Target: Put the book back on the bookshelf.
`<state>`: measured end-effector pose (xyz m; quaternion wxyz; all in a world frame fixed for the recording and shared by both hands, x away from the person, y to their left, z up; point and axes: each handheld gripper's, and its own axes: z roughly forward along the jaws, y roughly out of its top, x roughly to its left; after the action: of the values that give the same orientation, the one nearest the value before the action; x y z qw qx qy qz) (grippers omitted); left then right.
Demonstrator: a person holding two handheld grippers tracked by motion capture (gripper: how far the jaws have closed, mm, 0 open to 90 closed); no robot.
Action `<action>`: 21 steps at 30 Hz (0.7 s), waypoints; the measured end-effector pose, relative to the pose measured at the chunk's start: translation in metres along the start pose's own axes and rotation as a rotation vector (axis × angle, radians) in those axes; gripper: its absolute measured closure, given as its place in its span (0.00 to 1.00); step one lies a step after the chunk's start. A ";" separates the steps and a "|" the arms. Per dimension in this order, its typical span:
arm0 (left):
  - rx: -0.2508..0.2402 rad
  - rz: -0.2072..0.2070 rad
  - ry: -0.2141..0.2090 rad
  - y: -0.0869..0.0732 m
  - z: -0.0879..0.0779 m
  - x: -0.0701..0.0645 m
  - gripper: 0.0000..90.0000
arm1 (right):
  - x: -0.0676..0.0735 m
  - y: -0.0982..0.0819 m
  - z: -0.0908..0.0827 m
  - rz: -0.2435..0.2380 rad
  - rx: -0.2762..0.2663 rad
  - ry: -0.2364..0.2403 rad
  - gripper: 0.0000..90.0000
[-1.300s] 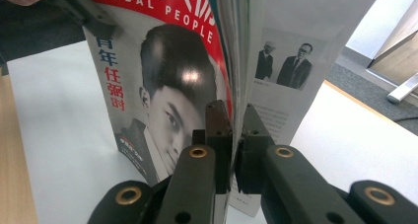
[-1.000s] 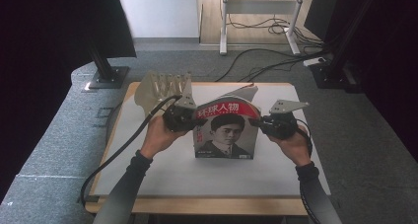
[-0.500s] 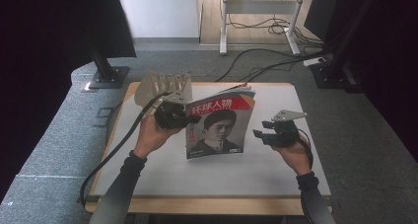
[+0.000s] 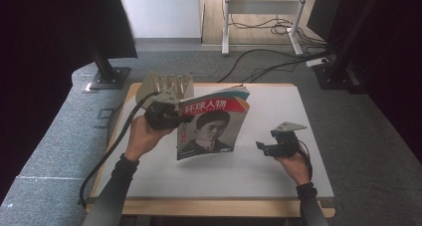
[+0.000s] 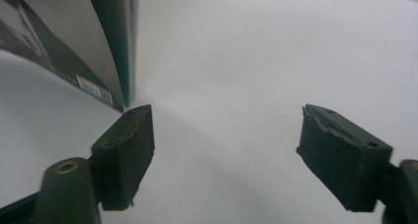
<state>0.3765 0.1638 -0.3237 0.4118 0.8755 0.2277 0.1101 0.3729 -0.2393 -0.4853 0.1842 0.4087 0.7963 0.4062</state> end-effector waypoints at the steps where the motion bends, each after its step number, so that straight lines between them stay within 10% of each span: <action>1: -0.005 -0.008 0.005 -0.002 -0.002 0.001 0.97 | 0.000 -0.003 0.003 0.004 0.008 0.003 0.19; 21: -0.042 -0.159 0.117 -0.039 -0.064 0.022 0.97 | 0.000 -0.035 0.037 0.000 0.129 -0.050 0.00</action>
<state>0.3592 0.2391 -0.3123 0.4234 0.8380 0.3175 0.1328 0.3791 -0.2328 -0.5356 0.1772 0.4297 0.8159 0.3439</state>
